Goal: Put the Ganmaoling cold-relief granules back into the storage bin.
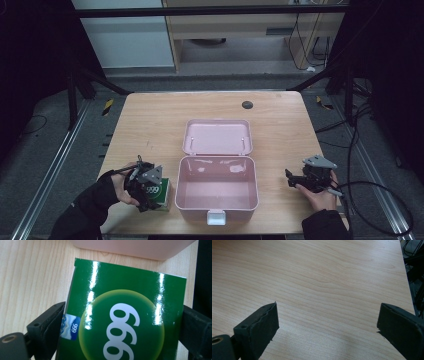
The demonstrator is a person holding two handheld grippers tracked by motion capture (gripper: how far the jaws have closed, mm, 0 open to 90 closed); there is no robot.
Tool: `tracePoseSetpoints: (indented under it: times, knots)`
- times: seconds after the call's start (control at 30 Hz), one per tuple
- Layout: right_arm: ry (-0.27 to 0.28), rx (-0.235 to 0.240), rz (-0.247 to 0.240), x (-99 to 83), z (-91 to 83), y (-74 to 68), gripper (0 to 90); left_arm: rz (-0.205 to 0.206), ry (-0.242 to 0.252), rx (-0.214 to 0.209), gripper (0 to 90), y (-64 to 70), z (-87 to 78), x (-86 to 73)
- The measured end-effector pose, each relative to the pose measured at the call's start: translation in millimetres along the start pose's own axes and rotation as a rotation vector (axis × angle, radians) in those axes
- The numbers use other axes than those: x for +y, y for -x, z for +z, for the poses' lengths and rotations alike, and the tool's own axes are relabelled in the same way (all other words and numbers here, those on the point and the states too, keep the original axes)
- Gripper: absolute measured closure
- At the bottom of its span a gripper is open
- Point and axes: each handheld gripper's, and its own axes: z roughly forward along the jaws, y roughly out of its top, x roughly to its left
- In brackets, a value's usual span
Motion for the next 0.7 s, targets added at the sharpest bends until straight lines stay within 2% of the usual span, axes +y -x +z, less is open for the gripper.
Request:
tracePoseSetpoints:
  times: [0.43, 0.7]
  knots:
    - [-0.005, 0.001, -0.01, -0.1, 0.7, -0.1, 4.2, 0.018, -0.007, -0.005, 10.4, -0.3, 2.3, -0.3]
    - [-0.006, 0.003, -0.007, 0.0, 0.8, -0.2, 4.2, 0.009, -0.008, -0.017, 13.5, -0.2, -1.3, -0.7]
